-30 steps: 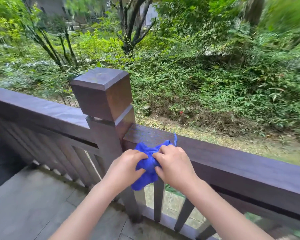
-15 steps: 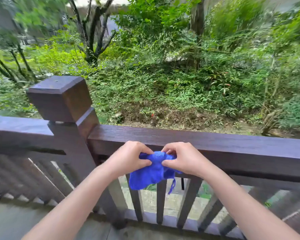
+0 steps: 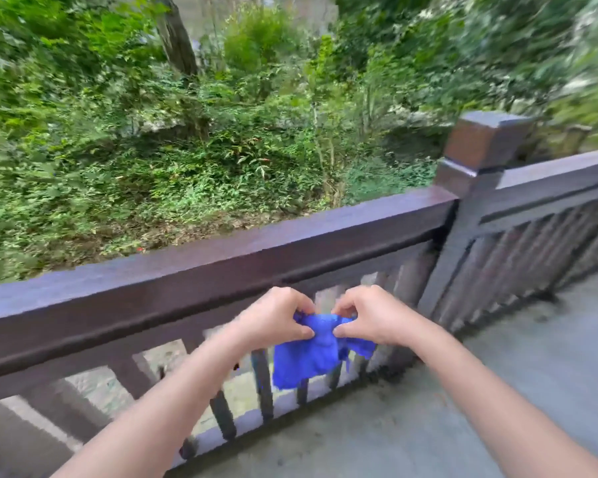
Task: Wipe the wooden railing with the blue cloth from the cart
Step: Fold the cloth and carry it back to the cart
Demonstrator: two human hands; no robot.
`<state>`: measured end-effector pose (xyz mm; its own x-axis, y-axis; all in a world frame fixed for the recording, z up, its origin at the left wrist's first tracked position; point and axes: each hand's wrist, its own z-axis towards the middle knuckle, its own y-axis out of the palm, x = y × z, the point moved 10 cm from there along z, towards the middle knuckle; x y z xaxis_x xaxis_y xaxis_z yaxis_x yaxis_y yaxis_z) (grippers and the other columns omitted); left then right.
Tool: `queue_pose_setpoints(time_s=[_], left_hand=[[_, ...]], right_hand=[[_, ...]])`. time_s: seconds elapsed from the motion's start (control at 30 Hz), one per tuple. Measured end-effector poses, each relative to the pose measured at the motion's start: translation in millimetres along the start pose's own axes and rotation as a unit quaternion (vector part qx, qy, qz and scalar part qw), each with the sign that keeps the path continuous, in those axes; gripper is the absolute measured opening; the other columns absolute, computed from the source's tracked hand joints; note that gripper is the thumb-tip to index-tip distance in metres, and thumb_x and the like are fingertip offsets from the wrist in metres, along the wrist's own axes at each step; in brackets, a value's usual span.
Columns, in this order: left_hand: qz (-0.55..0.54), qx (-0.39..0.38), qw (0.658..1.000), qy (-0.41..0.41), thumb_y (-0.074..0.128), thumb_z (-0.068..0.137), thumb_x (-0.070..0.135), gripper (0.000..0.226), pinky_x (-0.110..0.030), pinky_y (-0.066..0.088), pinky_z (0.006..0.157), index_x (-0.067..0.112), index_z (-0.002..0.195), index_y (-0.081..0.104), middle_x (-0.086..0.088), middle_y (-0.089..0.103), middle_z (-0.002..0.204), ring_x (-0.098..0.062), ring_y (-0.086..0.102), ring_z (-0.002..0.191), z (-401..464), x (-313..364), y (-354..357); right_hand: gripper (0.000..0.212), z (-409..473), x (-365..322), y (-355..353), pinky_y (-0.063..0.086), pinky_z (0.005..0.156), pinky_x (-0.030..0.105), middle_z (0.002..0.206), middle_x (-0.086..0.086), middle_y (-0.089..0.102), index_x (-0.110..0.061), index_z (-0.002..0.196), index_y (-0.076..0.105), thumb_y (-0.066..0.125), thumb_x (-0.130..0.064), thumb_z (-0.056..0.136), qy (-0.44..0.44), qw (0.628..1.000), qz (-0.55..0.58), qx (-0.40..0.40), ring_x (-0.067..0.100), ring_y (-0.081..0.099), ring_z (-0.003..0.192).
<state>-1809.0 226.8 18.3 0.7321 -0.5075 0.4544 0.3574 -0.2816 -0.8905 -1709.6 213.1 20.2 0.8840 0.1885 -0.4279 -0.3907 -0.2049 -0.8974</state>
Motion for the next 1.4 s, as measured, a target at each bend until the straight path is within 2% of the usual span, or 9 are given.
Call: queue_pose_setpoints(time_s=[0.17, 0.37, 0.53, 0.67, 0.8, 0.9, 1.03, 1.23, 1.4], left_hand=[[0.000, -0.065, 0.991, 0.120, 0.064, 0.072, 0.019, 0.020, -0.029, 0.045, 0.074, 0.016, 0.092, 0.068, -0.007, 0.070, 0.091, -0.021, 0.060, 0.084, 74.6, 132.8, 58.6], [0.003, -0.102, 0.955, 0.278, 0.066, 0.074, 0.017, 0.019, -0.016, 0.025, 0.060, 0.011, 0.092, 0.070, -0.010, 0.069, 0.087, -0.013, 0.048, 0.072, 138.1, 277.2, 105.7], [-0.023, -0.143, 0.925, 0.351, 0.066, 0.071, 0.018, 0.017, -0.019, 0.038, 0.061, 0.017, 0.086, 0.073, -0.005, 0.069, 0.079, -0.012, 0.053, 0.069, 190.4, 349.2, 145.4], [-0.021, -0.180, 0.899, 0.399, 0.068, 0.070, 0.017, 0.014, -0.014, 0.039, 0.058, 0.018, 0.083, 0.073, -0.002, 0.069, 0.078, -0.007, 0.055, 0.067, 234.8, 396.5, 161.3], [-0.024, -0.182, 0.871, 0.455, 0.069, 0.071, 0.017, 0.013, -0.016, 0.040, 0.064, 0.017, 0.084, 0.073, -0.003, 0.070, 0.081, -0.007, 0.056, 0.072, 286.3, 451.1, 143.6], [-0.026, -0.192, 0.848, 0.493, 0.069, 0.072, 0.015, 0.015, -0.015, 0.042, 0.066, 0.016, 0.086, 0.074, -0.002, 0.071, 0.082, -0.006, 0.057, 0.074, 317.2, 484.6, 135.1], [-0.034, -0.220, 0.827, 0.516, 0.069, 0.071, 0.012, 0.016, -0.004, 0.037, 0.054, 0.016, 0.085, 0.075, 0.005, 0.068, 0.075, -0.003, 0.055, 0.068, 351.5, 511.4, 147.5], [-0.043, -0.263, 0.817, 0.512, 0.068, 0.070, 0.009, 0.011, -0.001, 0.037, 0.050, 0.016, 0.077, 0.073, 0.022, 0.056, 0.057, 0.015, 0.050, 0.050, 404.1, 538.3, 190.0], [-0.022, -0.271, 0.829, 0.488, 0.068, 0.070, 0.009, 0.008, -0.003, 0.037, 0.047, 0.015, 0.074, 0.069, 0.019, 0.054, 0.058, 0.007, 0.050, 0.051, 471.0, 568.1, 239.1]], right_hand=[[0.026, -80.6, 125.3, -51.3, 0.047, 0.077, 0.027, 0.096, 0.006, 0.070, -0.017, 0.095, 0.069, 0.069, -0.028, 0.072, 0.112, 0.993, -0.019, 0.037, 0.017, 0.060, 0.086], [0.019, -172.7, 235.9, -110.2, 0.042, 0.071, 0.026, 0.091, 0.009, 0.071, -0.013, 0.089, 0.070, 0.070, -0.023, 0.072, 0.240, 0.964, -0.005, 0.114, 0.015, 0.059, 0.079], [0.013, -221.3, 308.2, -140.1, 0.034, 0.050, 0.011, 0.074, -0.003, 0.063, -0.017, 0.083, 0.071, 0.069, -0.020, 0.071, 0.326, 0.931, 0.015, 0.163, 0.010, 0.054, 0.070], [0.012, -234.2, 349.0, -169.8, 0.037, 0.056, 0.021, 0.077, -0.003, 0.064, -0.018, 0.083, 0.070, 0.069, -0.020, 0.071, 0.383, 0.906, 0.000, 0.182, 0.009, 0.054, 0.070], [0.011, -241.5, 380.7, -225.0, 0.037, 0.055, 0.019, 0.077, 0.002, 0.068, -0.016, 0.082, 0.070, 0.069, -0.020, 0.072, 0.426, 0.878, -0.012, 0.219, 0.010, 0.055, 0.069], [0.015, -245.4, 401.7, -259.4, 0.041, 0.064, 0.022, 0.088, 0.004, 0.073, -0.016, 0.086, 0.071, 0.068, -0.021, 0.073, 0.457, 0.854, -0.021, 0.247, 0.009, 0.057, 0.074], [0.013, -242.5, 435.8, -273.8, 0.036, 0.057, 0.019, 0.086, 0.006, 0.073, -0.013, 0.083, 0.071, 0.069, -0.020, 0.073, 0.481, 0.840, -0.021, 0.249, 0.012, 0.058, 0.073], [0.013, -241.4, 511.3, -281.6, 0.050, 0.071, 0.027, 0.082, -0.001, 0.072, -0.018, 0.083, 0.070, 0.068, -0.021, 0.070, 0.500, 0.831, 0.010, 0.244, 0.013, 0.063, 0.077], [0.013, -233.3, 600.3, -287.1, 0.046, 0.063, 0.022, 0.081, -0.003, 0.072, -0.020, 0.083, 0.070, 0.068, -0.022, 0.070, 0.497, 0.834, 0.026, 0.237, 0.012, 0.062, 0.074]])
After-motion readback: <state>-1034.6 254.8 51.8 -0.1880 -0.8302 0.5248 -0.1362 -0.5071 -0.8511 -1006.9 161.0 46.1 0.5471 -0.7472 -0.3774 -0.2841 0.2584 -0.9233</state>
